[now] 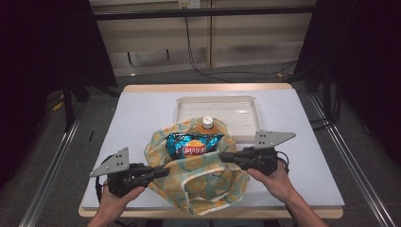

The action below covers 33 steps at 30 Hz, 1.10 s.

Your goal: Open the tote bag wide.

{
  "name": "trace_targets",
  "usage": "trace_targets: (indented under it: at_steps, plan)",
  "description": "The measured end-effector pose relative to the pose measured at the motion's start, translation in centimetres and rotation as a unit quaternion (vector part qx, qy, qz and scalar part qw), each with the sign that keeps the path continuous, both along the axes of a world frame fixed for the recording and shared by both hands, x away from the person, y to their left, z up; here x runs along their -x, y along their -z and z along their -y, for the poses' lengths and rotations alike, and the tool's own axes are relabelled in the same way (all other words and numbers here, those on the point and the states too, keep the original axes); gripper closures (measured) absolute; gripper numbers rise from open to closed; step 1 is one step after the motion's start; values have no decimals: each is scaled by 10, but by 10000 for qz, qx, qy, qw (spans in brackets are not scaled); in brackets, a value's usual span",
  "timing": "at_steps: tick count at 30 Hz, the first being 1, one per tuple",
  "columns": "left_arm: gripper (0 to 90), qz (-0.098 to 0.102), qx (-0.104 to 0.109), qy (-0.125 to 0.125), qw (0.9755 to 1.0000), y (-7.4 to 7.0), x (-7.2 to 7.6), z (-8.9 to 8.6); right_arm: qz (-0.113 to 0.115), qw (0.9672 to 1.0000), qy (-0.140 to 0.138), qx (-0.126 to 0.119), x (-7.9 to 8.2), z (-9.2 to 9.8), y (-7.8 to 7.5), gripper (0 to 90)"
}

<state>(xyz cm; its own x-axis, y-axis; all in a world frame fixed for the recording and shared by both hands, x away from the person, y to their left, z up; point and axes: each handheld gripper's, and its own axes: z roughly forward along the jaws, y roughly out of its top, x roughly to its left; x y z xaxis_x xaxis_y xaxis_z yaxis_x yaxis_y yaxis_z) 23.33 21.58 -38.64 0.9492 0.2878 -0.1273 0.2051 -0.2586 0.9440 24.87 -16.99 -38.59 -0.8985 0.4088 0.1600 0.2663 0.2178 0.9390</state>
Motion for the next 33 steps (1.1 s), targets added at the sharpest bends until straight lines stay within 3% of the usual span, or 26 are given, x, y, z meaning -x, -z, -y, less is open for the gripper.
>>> trace_targets:
  at_steps: [5,6,10,14,16,17,24,25,32,33]
  plan:
    - [900,-38,-178,141,9997,9,9,0,22,10000,-44,37,13,-1,9,900]
    - [900,-72,-271,180,9994,15,11,0,-46,9999,-64,79,17,-2,16,900]
    - [900,-214,-437,338,9982,29,16,2,-66,9999,-139,78,23,-1,20,900]
    - [900,-252,-628,332,9972,39,17,3,-105,9996,-174,185,29,-2,25,900]
    - [900,-288,-693,301,9967,42,17,4,-191,9993,-177,286,32,-2,34,900]
    - [900,-223,-805,302,9960,44,15,4,-191,9993,-177,286,32,-2,34,900]
    - [900,-391,-995,164,9941,59,6,4,-335,9983,-270,403,33,-5,49,900]
    - [900,-348,-1118,130,9930,61,5,4,-343,9979,-307,462,32,-7,53,900]
    - [900,-409,-1213,126,9917,66,2,9,-497,9958,-340,695,32,-8,67,900]
    - [900,-426,-1237,116,9913,67,2,10,-527,9943,-374,851,33,-10,73,900]
